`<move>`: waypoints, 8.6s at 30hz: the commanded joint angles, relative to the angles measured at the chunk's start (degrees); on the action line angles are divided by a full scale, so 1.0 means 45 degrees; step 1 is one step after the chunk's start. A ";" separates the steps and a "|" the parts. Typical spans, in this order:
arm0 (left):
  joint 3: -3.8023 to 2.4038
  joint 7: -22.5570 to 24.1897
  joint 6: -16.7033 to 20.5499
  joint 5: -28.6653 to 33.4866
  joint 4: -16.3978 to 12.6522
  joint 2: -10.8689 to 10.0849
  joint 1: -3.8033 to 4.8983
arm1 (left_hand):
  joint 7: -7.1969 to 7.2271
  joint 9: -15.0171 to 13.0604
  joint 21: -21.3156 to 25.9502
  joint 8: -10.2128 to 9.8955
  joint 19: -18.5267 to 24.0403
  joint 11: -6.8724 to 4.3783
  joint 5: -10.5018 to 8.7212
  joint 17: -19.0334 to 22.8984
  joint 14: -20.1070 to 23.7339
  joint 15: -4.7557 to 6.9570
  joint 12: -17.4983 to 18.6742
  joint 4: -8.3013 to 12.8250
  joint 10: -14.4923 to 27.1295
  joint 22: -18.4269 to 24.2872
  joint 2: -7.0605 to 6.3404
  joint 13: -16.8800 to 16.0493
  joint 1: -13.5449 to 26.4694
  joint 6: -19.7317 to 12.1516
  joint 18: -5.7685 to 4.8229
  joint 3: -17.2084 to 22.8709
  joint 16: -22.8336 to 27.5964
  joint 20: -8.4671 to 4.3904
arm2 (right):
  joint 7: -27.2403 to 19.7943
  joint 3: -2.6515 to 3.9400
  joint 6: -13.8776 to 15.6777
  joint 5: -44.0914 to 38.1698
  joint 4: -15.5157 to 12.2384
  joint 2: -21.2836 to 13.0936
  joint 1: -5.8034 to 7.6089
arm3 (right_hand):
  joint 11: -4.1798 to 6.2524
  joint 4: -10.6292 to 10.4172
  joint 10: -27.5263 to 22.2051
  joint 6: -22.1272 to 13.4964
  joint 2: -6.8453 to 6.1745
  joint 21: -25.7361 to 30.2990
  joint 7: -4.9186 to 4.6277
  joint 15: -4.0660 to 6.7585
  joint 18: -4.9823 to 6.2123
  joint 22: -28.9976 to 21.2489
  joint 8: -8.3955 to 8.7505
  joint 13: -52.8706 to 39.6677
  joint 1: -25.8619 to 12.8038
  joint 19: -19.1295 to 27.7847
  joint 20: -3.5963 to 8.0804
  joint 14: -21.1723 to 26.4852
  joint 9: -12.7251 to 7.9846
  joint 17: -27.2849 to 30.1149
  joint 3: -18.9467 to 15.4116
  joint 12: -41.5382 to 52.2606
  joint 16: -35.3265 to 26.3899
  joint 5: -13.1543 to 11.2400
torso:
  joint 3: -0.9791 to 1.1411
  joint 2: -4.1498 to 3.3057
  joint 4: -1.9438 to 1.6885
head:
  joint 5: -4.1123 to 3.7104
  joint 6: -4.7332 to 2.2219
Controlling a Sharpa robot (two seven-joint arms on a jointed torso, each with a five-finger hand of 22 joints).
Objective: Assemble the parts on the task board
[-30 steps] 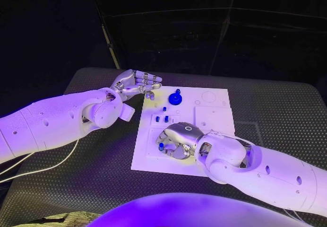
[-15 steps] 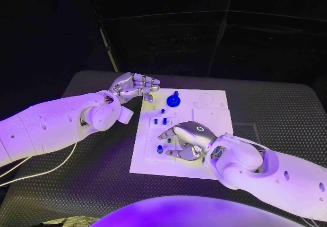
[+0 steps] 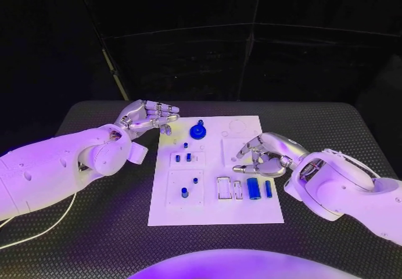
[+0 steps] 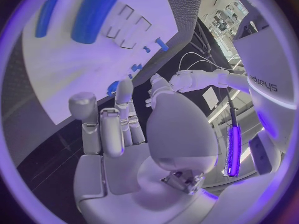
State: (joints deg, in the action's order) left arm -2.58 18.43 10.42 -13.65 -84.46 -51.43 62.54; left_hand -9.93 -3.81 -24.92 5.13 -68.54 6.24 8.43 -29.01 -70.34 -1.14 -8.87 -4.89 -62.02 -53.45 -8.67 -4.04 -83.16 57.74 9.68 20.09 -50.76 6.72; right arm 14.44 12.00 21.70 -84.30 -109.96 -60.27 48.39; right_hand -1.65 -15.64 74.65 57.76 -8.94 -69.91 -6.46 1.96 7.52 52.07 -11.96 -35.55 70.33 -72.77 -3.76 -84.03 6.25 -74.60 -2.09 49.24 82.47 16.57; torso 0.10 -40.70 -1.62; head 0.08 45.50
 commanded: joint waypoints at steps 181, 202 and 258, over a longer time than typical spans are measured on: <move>-0.0013 -0.0015 -0.0313 0.0051 0.0027 -0.0089 -0.0117 | 0.0015 -0.0013 0.0108 -0.0025 0.0081 0.0007 0.0003 0.0045 0.0080 -0.0008 -0.0151 0.0098 0.0094 0.0042 0.0177 -0.0011 0.0030 -0.0051 0.0164 0.0000 0.0051 0.0014 | 0.3137 0.0042 -0.2350 -0.2911 0.0384 -0.0797 -0.1542 | 0.0466 0.0282 0.0495 -0.0705 0.1631 -0.0196 0.0584 0.0469 -0.0187 0.0670 -0.4326 -0.7125 0.1629 -0.0030 0.0305 -0.0912 0.2825 -0.1409 -0.2199 0.4399 0.0576 -0.0106 | -0.0054 0.0039 0.0241 | -0.0819 0.0109; -0.0012 -0.0029 -0.0303 0.0051 -0.0007 -0.0159 -0.0119 | 0.0017 -0.0015 0.0113 -0.0017 0.0082 0.0005 0.0003 0.0050 0.0083 -0.0007 -0.0166 0.0104 0.0096 0.0046 0.0185 -0.0013 0.0032 -0.0042 0.0165 0.0000 0.0050 0.0014 | 0.3210 0.0040 -0.3097 -0.4902 0.0435 -0.0318 -0.1980 | 0.0480 0.1215 0.0174 -0.0807 0.2437 0.0038 0.0543 0.0469 -0.0152 0.0436 -0.3755 -0.6850 0.3915 0.0080 0.0315 -0.0861 0.2805 -0.1164 -0.1000 0.3910 0.0375 0.0132 | -0.0030 0.0048 0.0280 | -0.0684 0.0158; -0.0013 -0.0045 -0.0396 0.0051 -0.0059 -0.0174 -0.0144 | 0.0014 -0.0018 0.0116 -0.0008 0.0082 0.0006 0.0005 0.0054 0.0085 -0.0006 -0.0177 0.0109 0.0101 0.0050 0.0198 -0.0014 0.0032 -0.0030 0.0165 0.0003 0.0050 0.0013 | 0.3109 0.0050 0.0202 0.0752 0.0247 0.0936 -0.1974 | 0.0340 -0.0220 0.0400 -0.0447 0.1008 0.0110 0.0447 0.0368 -0.0144 0.0454 -0.2919 -0.7015 -0.0099 0.0034 0.0222 -0.0901 0.3085 -0.1329 0.0432 0.3956 0.0426 0.0456 | -0.0057 0.0060 0.0251 | -0.0574 0.0275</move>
State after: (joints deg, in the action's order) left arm -2.57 18.06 9.37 -13.65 -84.62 -52.27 61.83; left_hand -9.93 -3.81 -24.69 5.13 -68.54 6.25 8.43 -28.85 -70.34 -1.14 -9.31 -4.73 -62.03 -53.32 -8.41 -4.04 -82.90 57.75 9.68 20.26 -50.76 6.72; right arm 27.60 12.27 22.54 -79.21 -108.77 -56.16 39.49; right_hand 0.21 -16.63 76.47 55.75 -4.35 -69.61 -4.23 3.90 6.66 54.13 -25.45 -67.20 70.20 -72.69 -2.56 -83.91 20.09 -74.93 0.03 66.94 84.36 18.94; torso -0.16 -40.45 -0.49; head -2.46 46.76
